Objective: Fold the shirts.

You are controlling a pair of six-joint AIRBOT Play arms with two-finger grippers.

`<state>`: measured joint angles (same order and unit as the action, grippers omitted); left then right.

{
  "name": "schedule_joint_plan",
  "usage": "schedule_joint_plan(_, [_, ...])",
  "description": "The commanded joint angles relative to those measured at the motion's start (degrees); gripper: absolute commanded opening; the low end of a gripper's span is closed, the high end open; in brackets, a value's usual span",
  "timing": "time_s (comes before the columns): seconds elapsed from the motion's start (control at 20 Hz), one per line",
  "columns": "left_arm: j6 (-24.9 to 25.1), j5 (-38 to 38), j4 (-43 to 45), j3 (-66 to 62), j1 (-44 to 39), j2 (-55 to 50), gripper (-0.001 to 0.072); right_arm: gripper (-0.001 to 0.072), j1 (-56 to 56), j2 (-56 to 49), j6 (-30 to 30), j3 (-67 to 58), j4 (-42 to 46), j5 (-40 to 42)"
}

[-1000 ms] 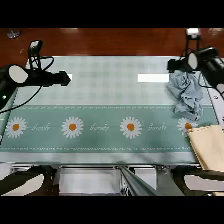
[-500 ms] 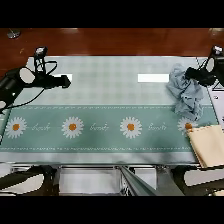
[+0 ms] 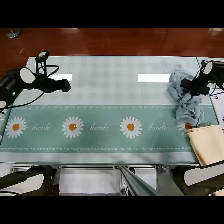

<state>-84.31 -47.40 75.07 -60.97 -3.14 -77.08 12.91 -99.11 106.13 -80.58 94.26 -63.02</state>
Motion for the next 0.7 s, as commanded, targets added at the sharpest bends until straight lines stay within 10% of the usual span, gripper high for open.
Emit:
schedule_joint_plan(0.0, [0.3,-6.0,0.0,0.0,0.0,0.6,0.0704,0.0038,0.1,-0.2,-7.4,-0.1,-8.3,-3.0])
schedule_joint_plan(0.65, [3.3,-15.3,-5.2,3.2,0.7,31.2,0.0703,0.0037,-11.5,39.9,-12.2,-4.5,-11.6,11.5])
